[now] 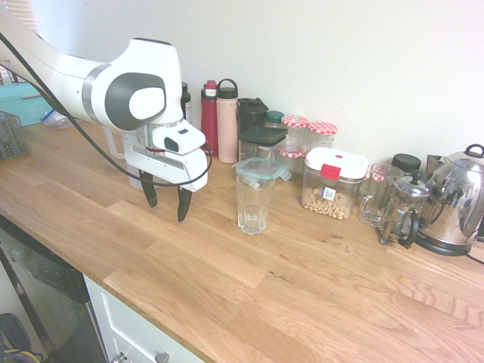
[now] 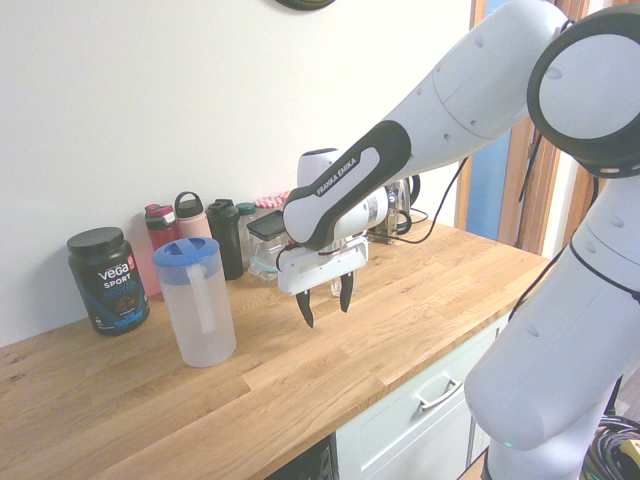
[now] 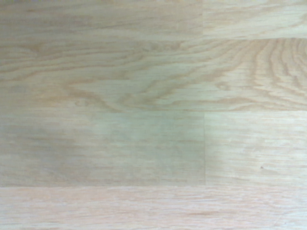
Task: Pour me some water
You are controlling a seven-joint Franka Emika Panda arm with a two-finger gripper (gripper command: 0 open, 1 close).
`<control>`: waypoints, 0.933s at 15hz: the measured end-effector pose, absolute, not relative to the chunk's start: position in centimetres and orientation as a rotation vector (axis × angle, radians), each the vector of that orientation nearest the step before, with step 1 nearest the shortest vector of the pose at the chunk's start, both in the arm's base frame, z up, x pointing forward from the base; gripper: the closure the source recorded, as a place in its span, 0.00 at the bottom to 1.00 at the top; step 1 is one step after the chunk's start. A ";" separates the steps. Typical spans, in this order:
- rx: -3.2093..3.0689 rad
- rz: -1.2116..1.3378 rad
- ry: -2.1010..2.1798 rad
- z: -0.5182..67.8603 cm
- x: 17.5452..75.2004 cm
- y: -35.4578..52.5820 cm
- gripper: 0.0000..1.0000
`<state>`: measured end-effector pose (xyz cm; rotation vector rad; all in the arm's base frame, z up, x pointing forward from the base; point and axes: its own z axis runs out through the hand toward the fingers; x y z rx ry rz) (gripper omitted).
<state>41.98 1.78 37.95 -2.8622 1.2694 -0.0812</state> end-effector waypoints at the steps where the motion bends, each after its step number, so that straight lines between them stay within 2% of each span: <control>1: -2.861 -0.079 1.269 37.9 42.0 1.8 0.00; 5: -2.861 -0.092 1.273 38.9 41.6 3.2 0.00; 14: -2.809 -0.442 1.339 46.2 38.0 19.5 0.00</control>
